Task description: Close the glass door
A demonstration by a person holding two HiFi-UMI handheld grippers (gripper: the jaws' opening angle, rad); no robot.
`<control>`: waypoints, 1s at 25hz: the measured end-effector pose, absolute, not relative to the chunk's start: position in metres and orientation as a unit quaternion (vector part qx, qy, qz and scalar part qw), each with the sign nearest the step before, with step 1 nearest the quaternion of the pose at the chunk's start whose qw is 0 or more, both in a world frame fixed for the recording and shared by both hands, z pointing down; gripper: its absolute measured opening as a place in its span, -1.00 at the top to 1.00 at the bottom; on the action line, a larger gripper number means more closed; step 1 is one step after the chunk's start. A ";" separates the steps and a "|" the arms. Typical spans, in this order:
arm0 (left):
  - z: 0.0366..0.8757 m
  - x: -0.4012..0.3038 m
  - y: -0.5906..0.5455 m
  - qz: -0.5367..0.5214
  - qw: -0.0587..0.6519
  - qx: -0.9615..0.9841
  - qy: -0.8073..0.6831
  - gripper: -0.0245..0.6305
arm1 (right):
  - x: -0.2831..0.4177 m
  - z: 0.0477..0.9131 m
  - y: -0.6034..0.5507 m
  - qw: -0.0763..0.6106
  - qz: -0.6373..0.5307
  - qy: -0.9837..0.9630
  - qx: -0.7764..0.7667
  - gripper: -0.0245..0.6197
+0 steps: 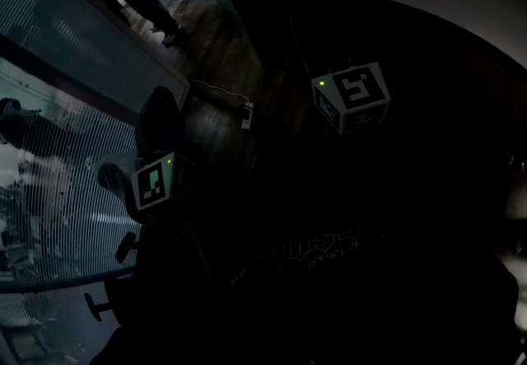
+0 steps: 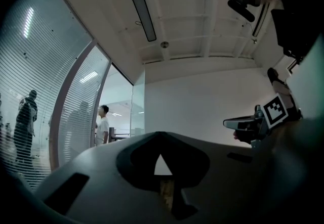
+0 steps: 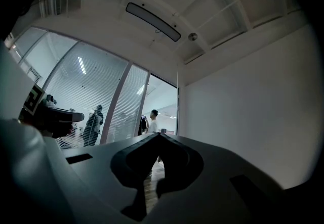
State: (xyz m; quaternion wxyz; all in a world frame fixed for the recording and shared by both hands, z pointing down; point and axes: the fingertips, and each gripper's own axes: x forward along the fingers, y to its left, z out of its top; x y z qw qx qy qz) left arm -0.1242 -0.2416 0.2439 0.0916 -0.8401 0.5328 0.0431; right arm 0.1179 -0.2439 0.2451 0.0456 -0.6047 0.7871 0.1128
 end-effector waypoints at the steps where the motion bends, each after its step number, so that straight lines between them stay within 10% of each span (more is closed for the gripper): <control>1: 0.243 -0.124 -0.241 0.043 0.092 -0.840 0.534 0.94 | 0.119 0.244 -0.243 0.047 0.112 0.788 -0.604 0.92; 25: 0.247 -0.124 -0.242 0.046 0.085 -0.836 0.540 0.94 | 0.112 0.247 -0.251 0.032 0.118 0.799 -0.589 0.92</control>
